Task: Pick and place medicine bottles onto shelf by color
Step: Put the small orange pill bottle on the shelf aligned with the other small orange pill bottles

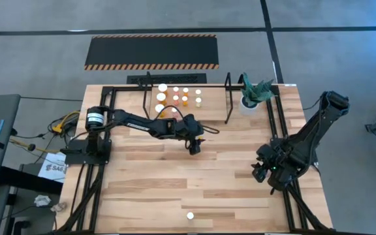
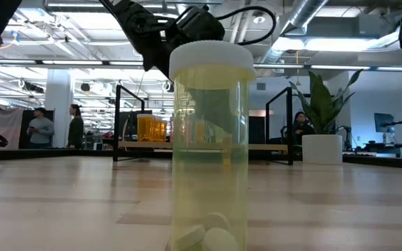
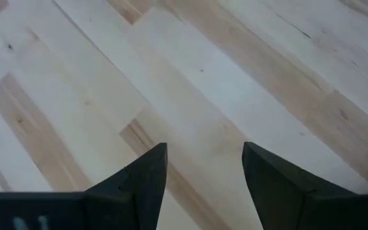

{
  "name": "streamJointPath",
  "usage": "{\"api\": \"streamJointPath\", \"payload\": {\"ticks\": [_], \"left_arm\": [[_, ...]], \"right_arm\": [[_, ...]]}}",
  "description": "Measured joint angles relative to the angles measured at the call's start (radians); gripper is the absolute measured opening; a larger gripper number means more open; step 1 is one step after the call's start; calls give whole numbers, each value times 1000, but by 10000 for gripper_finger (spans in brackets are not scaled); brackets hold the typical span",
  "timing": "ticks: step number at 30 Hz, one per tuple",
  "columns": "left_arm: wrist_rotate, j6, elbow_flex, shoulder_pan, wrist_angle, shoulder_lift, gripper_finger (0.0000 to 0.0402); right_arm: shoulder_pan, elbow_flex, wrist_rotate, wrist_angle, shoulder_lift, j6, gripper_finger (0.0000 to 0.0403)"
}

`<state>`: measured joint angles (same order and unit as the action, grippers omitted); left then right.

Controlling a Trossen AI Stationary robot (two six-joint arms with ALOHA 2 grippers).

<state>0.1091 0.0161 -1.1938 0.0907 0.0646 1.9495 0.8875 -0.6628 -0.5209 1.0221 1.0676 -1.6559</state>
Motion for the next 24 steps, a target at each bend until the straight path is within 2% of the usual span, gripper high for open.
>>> {"api": "streamJointPath", "payload": {"ticks": [24], "left_arm": [[0,-7,0,8,-21,26,196]], "right_arm": [[0,-1,0,13,0,7,225]]}}
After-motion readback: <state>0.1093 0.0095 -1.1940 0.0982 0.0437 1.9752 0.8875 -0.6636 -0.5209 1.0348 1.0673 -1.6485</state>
